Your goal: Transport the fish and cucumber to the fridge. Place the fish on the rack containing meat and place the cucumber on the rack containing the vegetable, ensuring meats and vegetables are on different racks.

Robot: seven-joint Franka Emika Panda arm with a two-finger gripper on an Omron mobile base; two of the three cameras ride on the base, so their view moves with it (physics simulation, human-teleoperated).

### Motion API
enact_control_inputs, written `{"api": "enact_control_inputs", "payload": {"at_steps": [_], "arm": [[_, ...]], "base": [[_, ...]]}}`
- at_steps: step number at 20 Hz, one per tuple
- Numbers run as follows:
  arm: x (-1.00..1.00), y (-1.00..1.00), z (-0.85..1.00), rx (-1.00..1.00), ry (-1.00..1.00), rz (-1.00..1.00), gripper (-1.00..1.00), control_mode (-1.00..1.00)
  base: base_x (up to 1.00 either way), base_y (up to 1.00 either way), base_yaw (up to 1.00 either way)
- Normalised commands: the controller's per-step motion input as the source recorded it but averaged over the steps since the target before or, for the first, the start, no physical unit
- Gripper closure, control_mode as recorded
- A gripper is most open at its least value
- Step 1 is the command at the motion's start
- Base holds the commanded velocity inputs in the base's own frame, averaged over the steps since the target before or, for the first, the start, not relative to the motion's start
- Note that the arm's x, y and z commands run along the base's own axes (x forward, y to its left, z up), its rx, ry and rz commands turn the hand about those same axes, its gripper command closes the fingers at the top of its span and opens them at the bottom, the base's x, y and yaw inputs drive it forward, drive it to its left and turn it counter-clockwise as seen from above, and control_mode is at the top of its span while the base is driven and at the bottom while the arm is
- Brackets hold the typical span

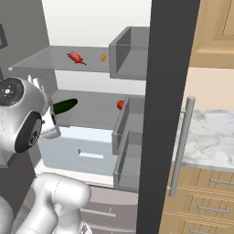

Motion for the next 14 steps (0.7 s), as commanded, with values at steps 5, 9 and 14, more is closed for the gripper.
{"api": "enact_control_inputs", "payload": {"at_steps": [5,9,14], "arm": [[0.87,-0.12,-0.54,-0.03,0.01,0.00,1.00,-1.00],[0.90,-0.14,-0.63,-0.01,0.03,0.00,1.00,-1.00],[0.96,-0.10,-0.60,0.00,0.06,0.00,1.00,-1.00]], "base": [[0.00,0.00,0.00],[0.00,0.00,0.00],[0.00,0.00,0.00]]}}
